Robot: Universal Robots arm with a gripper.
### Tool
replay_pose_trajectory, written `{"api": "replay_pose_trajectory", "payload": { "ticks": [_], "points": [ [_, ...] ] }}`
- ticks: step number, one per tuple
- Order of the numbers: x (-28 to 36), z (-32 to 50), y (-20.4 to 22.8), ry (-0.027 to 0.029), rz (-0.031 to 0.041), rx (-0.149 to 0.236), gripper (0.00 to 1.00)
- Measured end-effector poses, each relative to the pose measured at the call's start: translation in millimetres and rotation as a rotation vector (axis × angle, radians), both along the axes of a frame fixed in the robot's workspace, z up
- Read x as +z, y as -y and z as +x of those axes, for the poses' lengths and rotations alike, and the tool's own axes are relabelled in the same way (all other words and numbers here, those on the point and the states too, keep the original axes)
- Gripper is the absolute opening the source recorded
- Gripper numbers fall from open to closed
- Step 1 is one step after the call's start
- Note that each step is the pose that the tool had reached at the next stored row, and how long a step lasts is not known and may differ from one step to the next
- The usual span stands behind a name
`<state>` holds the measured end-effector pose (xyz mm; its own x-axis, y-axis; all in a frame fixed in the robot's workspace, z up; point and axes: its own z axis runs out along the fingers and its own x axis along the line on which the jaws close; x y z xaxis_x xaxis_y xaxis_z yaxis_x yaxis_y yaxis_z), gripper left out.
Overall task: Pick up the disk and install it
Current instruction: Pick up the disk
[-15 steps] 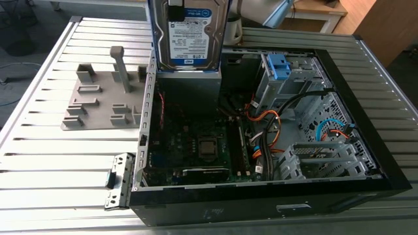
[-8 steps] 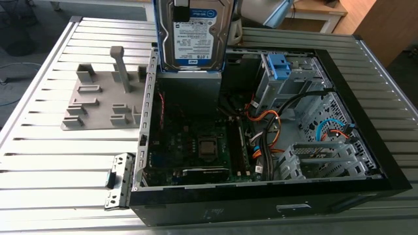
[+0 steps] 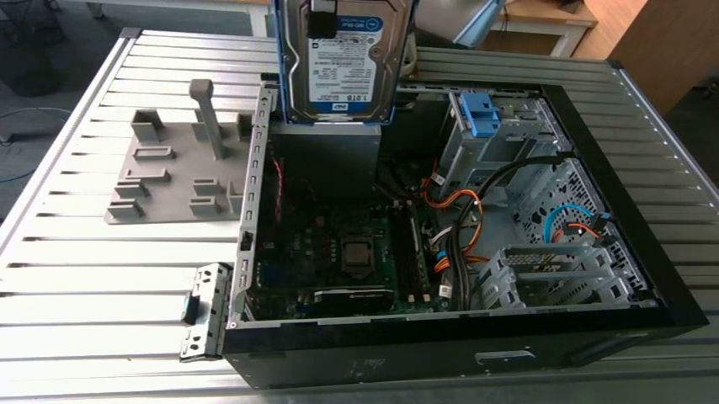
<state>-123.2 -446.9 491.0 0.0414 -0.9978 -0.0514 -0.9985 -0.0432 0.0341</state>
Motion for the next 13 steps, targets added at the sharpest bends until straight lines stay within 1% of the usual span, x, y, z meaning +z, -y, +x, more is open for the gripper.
{"api": "replay_pose_trajectory", "payload": {
  "ticks": [13],
  "points": [
    [-0.2, 12.6, 0.0, -0.0002, 0.0000, 0.000, 0.36]
  ]
}}
